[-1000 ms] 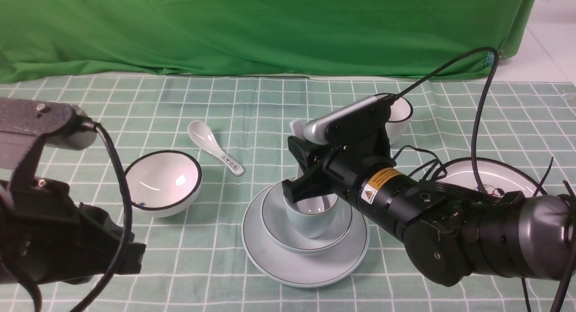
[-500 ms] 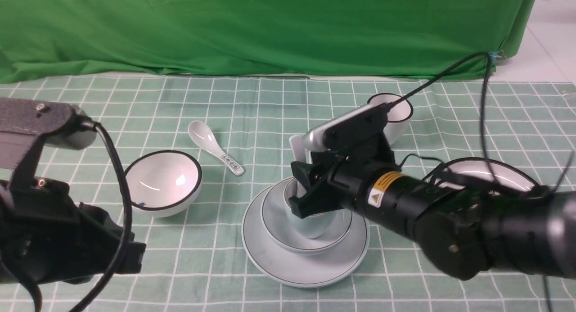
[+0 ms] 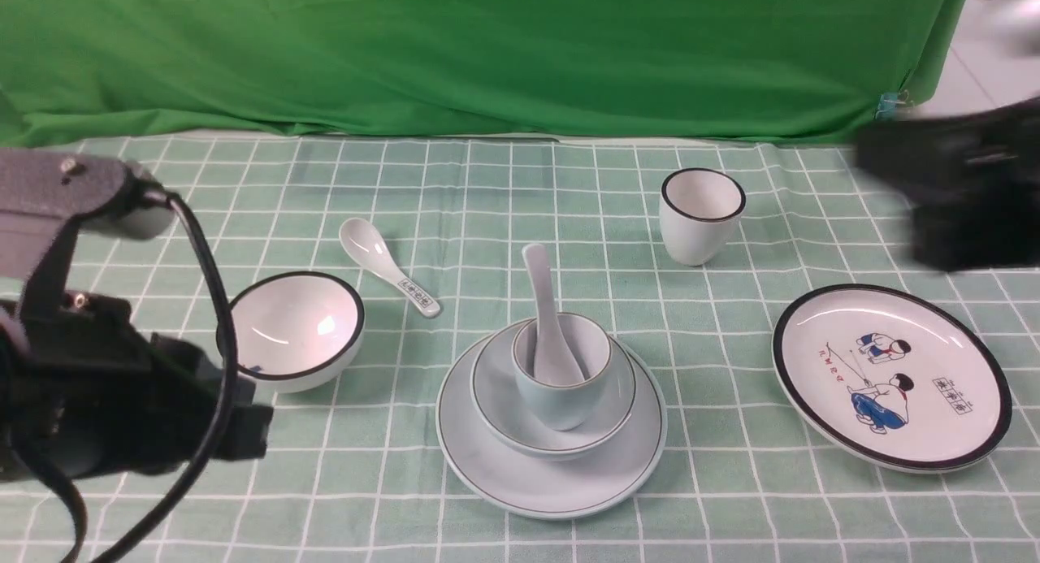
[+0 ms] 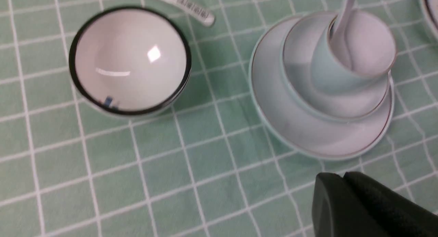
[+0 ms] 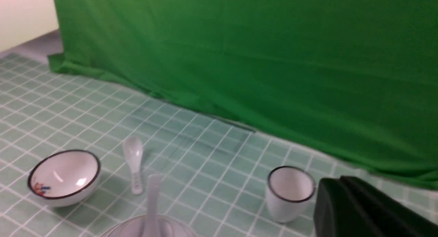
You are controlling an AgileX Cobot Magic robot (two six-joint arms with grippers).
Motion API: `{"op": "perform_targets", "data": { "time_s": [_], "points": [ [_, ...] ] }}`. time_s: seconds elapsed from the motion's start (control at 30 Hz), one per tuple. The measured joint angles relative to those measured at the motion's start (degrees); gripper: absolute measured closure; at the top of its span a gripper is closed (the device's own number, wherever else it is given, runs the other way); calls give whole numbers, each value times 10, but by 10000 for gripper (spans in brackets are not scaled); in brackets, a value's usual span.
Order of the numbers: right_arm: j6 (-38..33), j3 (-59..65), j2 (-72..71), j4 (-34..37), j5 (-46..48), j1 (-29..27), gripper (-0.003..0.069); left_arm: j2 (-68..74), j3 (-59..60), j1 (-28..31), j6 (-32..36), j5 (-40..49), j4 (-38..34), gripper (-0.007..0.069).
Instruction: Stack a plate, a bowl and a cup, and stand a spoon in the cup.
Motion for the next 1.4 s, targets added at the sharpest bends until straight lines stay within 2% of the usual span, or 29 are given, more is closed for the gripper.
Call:
{"op": "perform_targets", "data": {
  "time_s": [0.13,0.4,0.63,0.77,0.9,1.2,1.4],
  "points": [
    [3,7,-108,-21,54,-20,634,0,0,0,0,-38,1,615],
    [49,92,-228,-27,56,-25,636,-3,0,0,8,-54,0,615],
    [66,143,-240,-28,10,-25,636,-86,33,0,45,-54,-24,615],
    [70,146,-241,-27,-2,-25,627,-237,120,0,54,-57,-28,615],
    [70,147,-241,-28,-2,-25,608,-321,189,0,46,-87,-28,615],
    [70,147,-241,-28,-2,-25,577,-368,219,0,44,-149,-29,615],
    [70,147,-241,-29,-2,-25,561,-368,221,0,44,-153,-30,615]
  ]
}}
